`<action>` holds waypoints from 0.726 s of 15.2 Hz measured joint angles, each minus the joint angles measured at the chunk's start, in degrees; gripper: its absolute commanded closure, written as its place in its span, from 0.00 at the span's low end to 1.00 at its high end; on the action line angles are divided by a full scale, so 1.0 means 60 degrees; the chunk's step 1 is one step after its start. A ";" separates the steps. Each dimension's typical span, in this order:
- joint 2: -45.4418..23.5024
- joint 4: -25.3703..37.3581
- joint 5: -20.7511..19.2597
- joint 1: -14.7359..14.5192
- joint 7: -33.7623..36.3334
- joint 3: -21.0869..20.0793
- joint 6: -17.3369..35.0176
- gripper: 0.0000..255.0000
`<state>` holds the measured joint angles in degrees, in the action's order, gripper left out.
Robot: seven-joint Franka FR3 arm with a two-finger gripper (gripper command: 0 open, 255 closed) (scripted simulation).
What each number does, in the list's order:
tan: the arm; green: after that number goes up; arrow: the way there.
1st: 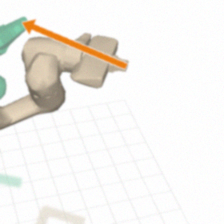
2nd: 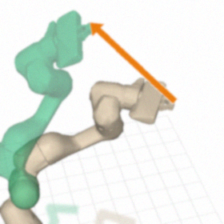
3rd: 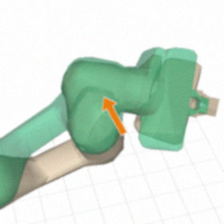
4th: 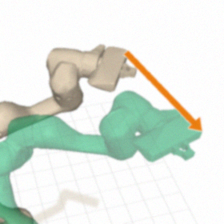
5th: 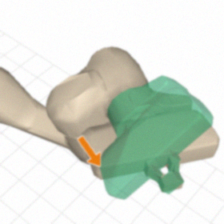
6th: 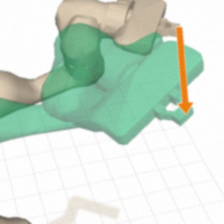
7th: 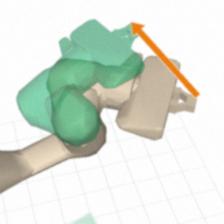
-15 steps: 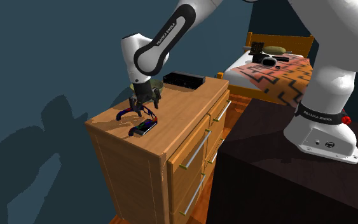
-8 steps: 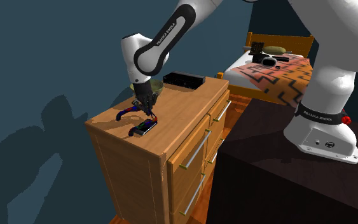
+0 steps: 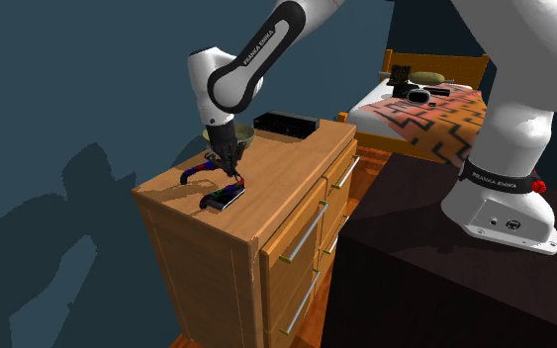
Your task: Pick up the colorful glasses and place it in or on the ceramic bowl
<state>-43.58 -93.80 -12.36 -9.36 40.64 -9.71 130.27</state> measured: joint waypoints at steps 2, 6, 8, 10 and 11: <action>0.0211 -0.0074 0.0033 0.0012 -0.0007 -0.0033 -0.0136 1.00; 0.0590 -0.0155 0.0104 0.0048 -0.0047 -0.0094 -0.0432 1.00; 0.0741 -0.0118 0.0141 0.0067 -0.0082 -0.0121 -0.0616 1.00; 0.0906 -0.0105 0.0179 0.0079 -0.0104 -0.0150 -0.0794 1.00; 0.0983 -0.0122 0.0194 0.0088 -0.0113 -0.0161 -0.0852 1.00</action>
<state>-37.68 -94.53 -11.19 -8.83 39.96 -10.68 125.16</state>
